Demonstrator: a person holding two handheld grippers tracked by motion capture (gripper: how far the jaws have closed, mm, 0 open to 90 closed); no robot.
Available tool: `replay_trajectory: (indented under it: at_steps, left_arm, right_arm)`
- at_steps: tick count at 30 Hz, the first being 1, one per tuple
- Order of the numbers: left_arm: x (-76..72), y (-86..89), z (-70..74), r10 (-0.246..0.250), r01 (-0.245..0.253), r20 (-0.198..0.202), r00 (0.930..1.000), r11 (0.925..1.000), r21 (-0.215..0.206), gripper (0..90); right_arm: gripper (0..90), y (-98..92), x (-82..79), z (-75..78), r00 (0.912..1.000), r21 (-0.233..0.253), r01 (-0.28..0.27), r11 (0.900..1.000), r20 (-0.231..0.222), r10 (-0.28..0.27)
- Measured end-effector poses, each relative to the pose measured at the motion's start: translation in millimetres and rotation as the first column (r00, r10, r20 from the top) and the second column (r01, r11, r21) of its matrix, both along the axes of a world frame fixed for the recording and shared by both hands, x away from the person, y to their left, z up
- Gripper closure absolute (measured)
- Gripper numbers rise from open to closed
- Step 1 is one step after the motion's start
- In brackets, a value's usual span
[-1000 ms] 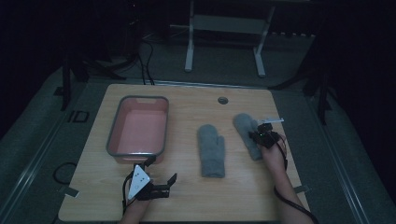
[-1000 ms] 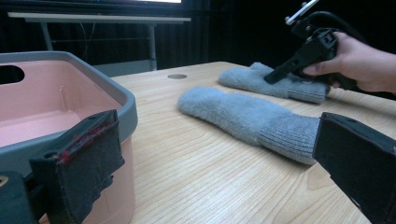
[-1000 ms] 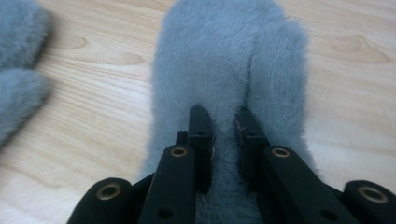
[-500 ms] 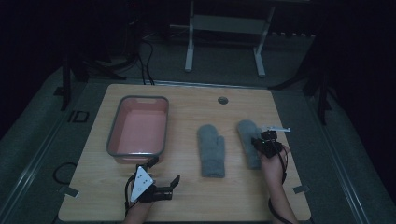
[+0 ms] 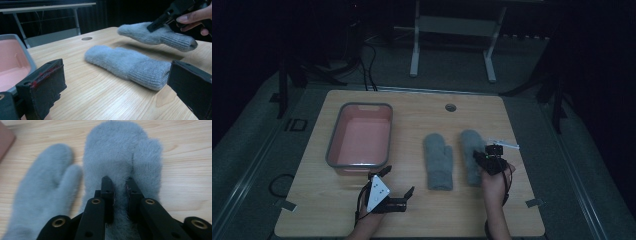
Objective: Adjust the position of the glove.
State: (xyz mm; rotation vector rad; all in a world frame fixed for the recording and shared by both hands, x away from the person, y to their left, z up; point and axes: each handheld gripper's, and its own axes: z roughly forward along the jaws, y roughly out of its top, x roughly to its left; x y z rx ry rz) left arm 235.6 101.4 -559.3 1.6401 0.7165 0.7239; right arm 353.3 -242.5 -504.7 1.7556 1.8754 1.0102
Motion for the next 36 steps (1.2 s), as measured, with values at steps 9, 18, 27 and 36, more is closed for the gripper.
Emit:
replay_trajectory:
  at_steps: [9,18,27,36]
  left_arm:
    - [-3.1,-16.3,7.7,-0.050,0.050,-0.009,0.9987,0.9988,-0.005,1.8]
    - [2.1,-18.3,14.2,-0.056,0.055,-0.021,0.9982,0.9970,-0.055,1.8]
    - [3.2,-19.4,14.9,-0.059,0.057,-0.030,0.9978,0.9962,-0.066,1.8]
    - [3.5,-18.6,13.3,-0.069,0.066,-0.034,0.9971,0.9953,-0.072,1.8]
  right_arm:
    - [80.8,43.6,-5.8,9.4,1.0000,0.006,-0.003,1.000,-0.006,0.003]
    - [80.7,88.0,-8.0,13.3,0.9993,0.007,-0.029,1.000,-0.021,0.030]
    - [80.6,116.3,-6.5,17.9,0.9987,0.012,-0.046,0.999,-0.018,0.047]
    - [79.2,132.0,-3.0,-4.4,0.9974,-0.039,-0.036,0.999,-0.064,0.033]
